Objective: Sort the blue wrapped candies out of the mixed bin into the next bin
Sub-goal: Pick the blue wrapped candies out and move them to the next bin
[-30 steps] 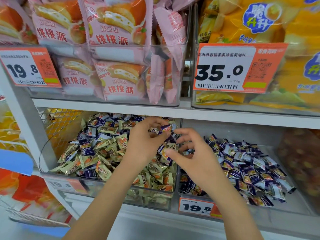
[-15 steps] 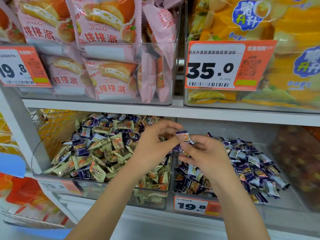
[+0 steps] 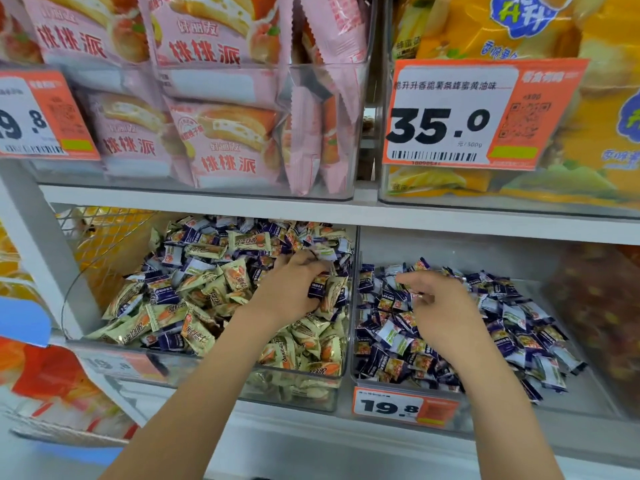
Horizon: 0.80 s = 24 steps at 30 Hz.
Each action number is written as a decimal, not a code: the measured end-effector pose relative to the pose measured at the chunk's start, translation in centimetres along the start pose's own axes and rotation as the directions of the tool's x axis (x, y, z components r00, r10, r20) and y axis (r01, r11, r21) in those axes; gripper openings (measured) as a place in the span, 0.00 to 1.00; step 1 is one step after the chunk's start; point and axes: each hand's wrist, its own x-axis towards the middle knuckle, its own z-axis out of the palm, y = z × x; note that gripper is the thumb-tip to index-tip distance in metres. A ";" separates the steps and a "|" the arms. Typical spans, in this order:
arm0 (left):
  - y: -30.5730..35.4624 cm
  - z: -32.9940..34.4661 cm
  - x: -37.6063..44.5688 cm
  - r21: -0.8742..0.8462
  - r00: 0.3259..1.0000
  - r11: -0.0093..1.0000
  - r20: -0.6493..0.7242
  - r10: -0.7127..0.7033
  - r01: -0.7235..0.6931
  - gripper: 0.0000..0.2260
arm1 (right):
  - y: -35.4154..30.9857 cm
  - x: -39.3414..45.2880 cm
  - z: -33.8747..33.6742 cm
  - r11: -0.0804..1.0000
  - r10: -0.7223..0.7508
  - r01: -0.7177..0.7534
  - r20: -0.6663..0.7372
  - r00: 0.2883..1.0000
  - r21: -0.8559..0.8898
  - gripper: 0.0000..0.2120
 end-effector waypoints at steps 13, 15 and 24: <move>-0.9 -1.6 -0.6 -0.248 0.982 0.969 -0.180 -0.056 0.009 0.08 | 0.1 0.0 0.0 0.992 -0.069 0.067 0.013 0.998 0.104 0.20; -0.9 -2.8 -1.1 -0.414 0.964 0.908 -0.214 -0.159 0.058 0.09 | -0.1 -0.1 -0.1 0.989 -0.095 0.098 -0.030 0.995 0.115 0.20; 5.6 -6.5 -4.9 -0.808 0.927 0.567 -0.321 -0.194 -0.161 0.08 | -3.8 -2.0 -0.2 0.847 -0.268 0.261 -0.052 0.962 0.463 0.13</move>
